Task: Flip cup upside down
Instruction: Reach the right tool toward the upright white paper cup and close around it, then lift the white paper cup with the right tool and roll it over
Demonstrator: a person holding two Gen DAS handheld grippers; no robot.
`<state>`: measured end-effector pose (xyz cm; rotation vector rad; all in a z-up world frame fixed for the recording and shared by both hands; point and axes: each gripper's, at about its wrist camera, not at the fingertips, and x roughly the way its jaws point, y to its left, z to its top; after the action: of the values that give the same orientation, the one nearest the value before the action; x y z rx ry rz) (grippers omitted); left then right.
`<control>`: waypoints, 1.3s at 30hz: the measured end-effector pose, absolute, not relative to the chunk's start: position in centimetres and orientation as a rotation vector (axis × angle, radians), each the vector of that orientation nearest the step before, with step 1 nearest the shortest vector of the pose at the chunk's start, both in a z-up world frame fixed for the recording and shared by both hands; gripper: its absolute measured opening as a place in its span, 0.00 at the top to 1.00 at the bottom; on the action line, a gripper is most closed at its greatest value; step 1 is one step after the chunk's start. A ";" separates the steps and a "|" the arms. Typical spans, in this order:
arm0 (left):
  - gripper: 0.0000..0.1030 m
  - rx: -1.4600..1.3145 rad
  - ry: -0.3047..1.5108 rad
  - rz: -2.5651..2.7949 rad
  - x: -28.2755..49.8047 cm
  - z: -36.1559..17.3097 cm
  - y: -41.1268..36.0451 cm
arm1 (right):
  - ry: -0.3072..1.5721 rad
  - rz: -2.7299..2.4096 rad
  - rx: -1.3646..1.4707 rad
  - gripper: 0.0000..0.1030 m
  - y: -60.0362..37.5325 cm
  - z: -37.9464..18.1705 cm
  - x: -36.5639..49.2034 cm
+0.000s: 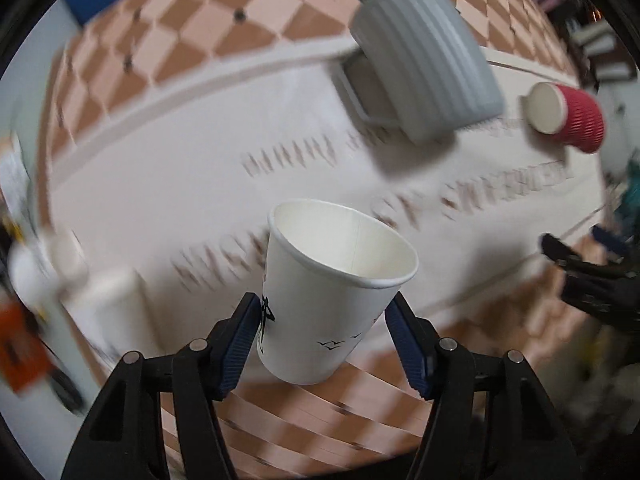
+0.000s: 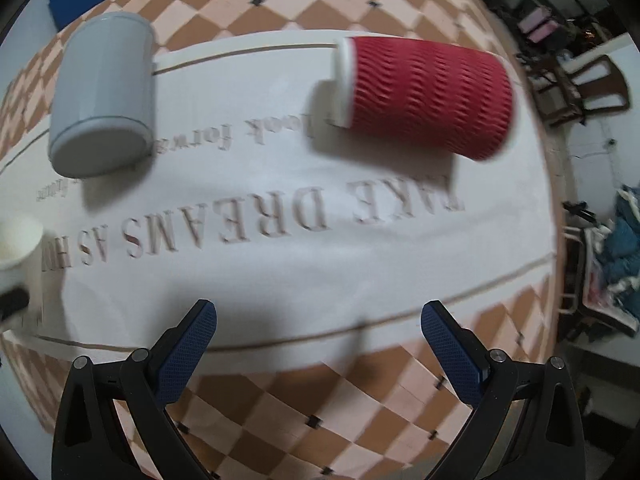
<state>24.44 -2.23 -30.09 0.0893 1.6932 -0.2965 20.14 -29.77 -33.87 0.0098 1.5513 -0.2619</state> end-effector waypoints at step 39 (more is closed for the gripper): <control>0.06 -0.243 1.618 -0.292 14.5 -27.4 -6.9 | 1.443 -0.360 0.056 0.00 -32.2 -27.9 10.3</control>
<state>14.52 -6.95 -27.42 -0.2433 1.6183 -0.2921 10.32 -32.21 -27.89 0.0560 1.4429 -0.3603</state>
